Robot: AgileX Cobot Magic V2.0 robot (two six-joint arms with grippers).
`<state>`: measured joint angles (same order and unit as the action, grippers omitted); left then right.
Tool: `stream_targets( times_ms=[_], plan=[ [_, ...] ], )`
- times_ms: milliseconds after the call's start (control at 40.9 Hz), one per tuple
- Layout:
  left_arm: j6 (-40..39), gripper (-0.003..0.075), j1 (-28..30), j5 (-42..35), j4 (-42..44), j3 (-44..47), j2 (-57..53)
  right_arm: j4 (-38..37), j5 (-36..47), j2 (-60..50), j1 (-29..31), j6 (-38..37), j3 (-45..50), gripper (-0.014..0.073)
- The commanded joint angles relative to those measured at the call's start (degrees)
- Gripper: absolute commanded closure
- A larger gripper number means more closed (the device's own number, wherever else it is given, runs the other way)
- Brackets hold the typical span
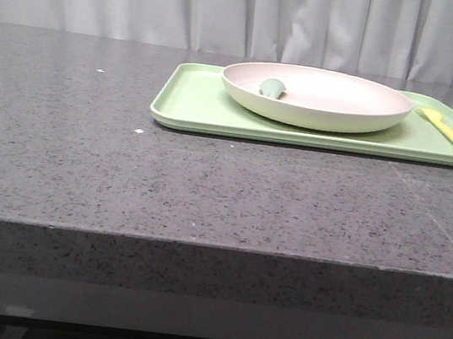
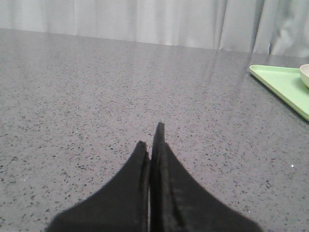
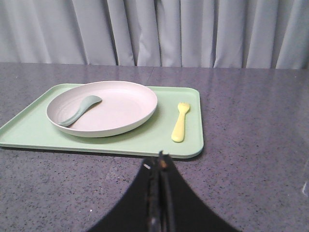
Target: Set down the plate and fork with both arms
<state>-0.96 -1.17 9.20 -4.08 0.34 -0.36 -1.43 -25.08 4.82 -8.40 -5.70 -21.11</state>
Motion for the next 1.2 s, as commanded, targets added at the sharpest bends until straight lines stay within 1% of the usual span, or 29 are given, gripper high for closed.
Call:
stream_targets(
  times_ms=[0, 269, 513, 660, 831, 856, 1173],
  plan=[
    [-0.77, 0.0738, 0.12, -5.18, -0.05, 0.22, -1.13, -0.70, 5.02, 0.78, 0.01, 0.55, -1.20, 0.0662],
    [-0.77, 0.0738, 0.12, -5.18, -0.05, 0.22, -1.13, -0.92, 5.93, 0.59, 0.46, 0.67, 0.40, 0.0662],
    [-0.77, 0.0738, 0.12, -5.18, -0.05, 0.22, -1.13, -0.73, 14.25, -2.84, 5.71, 0.67, 11.70, 0.0662],
    [-0.77, 0.0738, 0.12, -5.18, -0.05, 0.22, -1.13, -0.62, 15.34, -5.86, 8.09, 0.67, 18.28, 0.0662],
    [-0.77, 0.0738, 0.12, -5.18, -0.05, 0.22, -1.13, -0.62, 16.27, -6.49, 8.67, 0.67, 22.67, 0.0662],
    [-0.77, 0.0738, 0.12, -5.18, -0.05, 0.22, -1.13, -0.62, 14.72, -6.49, 8.67, 0.67, 22.60, 0.0662],
    [-0.77, 0.0738, 0.12, -5.18, -0.05, 0.22, -1.13, -0.62, 14.50, -6.49, 8.67, 0.67, 22.46, 0.0662]
  ],
)
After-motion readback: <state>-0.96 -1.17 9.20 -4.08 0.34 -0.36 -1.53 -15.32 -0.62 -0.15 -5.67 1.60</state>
